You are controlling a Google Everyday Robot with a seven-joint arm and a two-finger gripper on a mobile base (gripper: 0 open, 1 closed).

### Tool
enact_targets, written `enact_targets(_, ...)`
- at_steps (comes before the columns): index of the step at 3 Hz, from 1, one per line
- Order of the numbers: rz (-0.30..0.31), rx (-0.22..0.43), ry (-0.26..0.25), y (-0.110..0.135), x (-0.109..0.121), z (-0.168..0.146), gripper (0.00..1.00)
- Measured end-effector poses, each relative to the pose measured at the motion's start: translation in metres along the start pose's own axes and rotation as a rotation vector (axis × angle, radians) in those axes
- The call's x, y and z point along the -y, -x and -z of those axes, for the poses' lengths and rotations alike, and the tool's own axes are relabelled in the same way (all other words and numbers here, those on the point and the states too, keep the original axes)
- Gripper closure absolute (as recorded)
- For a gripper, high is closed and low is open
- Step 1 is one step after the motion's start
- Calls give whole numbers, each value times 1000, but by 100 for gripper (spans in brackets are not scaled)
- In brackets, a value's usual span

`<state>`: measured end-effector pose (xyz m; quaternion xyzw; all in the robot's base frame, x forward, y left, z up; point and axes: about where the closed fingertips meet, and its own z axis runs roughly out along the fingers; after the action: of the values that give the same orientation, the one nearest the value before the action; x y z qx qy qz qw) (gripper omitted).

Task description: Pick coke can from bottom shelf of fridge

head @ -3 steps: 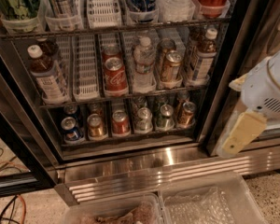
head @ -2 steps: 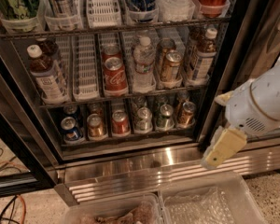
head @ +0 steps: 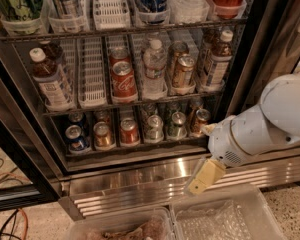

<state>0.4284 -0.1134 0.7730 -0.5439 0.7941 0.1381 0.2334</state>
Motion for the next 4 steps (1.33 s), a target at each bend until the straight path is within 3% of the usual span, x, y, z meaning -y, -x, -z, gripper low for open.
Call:
enact_targets(1,0,0,0,0,0,0,0)
enact_targets(2,-21,-31,-28,-1,-6,-22,0)
enact_targets(3,-80,-19,-38,-17,-23,-70,0)
enact_targets(4,-117,-35,-58,-33,-54,-118,0)
